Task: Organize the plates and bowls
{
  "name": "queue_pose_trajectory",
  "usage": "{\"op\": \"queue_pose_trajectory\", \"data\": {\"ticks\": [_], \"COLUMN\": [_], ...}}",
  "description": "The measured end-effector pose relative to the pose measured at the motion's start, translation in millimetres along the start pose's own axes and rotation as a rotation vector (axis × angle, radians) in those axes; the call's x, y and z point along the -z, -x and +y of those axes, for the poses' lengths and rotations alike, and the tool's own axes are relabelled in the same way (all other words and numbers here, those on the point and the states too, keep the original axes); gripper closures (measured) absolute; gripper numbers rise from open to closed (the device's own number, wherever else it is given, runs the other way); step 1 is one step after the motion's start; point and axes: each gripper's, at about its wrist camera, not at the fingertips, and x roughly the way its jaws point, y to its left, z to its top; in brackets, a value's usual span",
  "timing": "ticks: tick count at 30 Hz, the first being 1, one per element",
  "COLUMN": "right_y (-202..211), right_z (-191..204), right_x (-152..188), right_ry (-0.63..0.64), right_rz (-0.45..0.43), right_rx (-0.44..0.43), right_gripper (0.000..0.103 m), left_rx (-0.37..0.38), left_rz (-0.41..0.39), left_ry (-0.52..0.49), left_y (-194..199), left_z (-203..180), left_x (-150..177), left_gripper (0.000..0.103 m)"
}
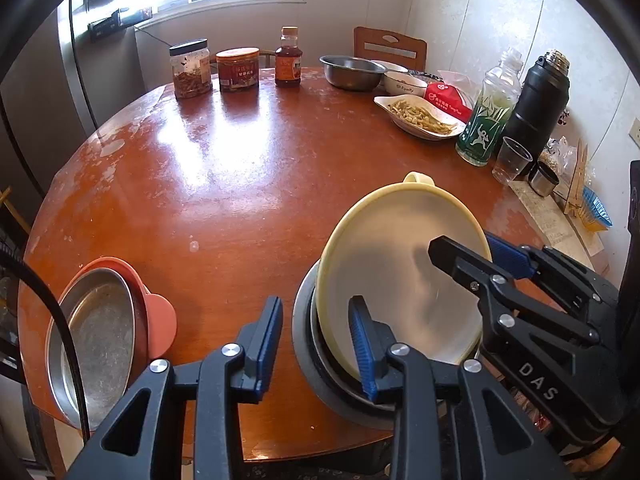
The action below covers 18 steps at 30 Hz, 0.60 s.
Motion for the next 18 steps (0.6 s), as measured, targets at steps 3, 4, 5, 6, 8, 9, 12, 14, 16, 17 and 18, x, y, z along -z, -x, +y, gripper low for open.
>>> {"op": "queue_pose_trajectory", "data": {"ticks": [3,4,5,6,8,9,12,14,16,17,18], "right_y": [6.3,8.4,10.4,12.5,16.8,19.2,24.5,27.3,30.5,31.5,32.8], "right_z": [-2.6,-3.3,-3.7,-4.4,-6.7,-8.4,-11.9,-14.3,-16.7,-17.7,-18.7], "right_x": [-1.6,-2.3,-2.8,-3.2,-3.9,-4.2,-4.8,-4.6,-4.4,-4.8,-4.5], "right_ry": [-0.013,-0.016,-0.015,-0.016,-0.029,-0.037,-0.045,-0.054,-0.061,-0.065,-0.068], "right_rz": [-0.018,-0.022,-0.025,-0.029,-0.038,-0.043,-0.052,-0.057,-0.062,-0.063,-0.065], "right_rx": [-0.011,-0.009,-0.007,-0.005,-0.005,-0.01,-0.004,0.001,-0.001,-0.001,-0.001], "right_gripper": [0.064,0.064,0.064,0.062,0.056,0.053,0.049,0.045,0.044,0.044,0.042], "left_rx": [-0.001,0.0,-0.001,-0.002,-0.005,-0.007,-0.02,-0.025,-0.03,-0.031,-0.032], "left_rz": [-0.007,-0.009,-0.011,-0.014,-0.021,-0.023,-0.032,-0.036,-0.041,-0.044,-0.045], "left_ry": [0.009,0.011,0.016,0.02,0.028,0.031,0.039,0.042,0.043,0.045,0.045], "left_y": [3.8,4.9,6.2,7.6,11.1,12.4,16.7,19.2,21.7,22.9,24.0], "left_z": [2.4,3.2,4.3,5.3,7.5,8.6,10.9,11.7,11.8,11.9,11.7], "left_x": [0.7,0.8,0.8,0.9,1.4,1.6,1.8,2.4,3.0,3.6,4.2], "left_gripper": [0.065,0.063,0.062,0.061,0.057,0.056,0.054,0.053,0.052,0.052,0.051]}}
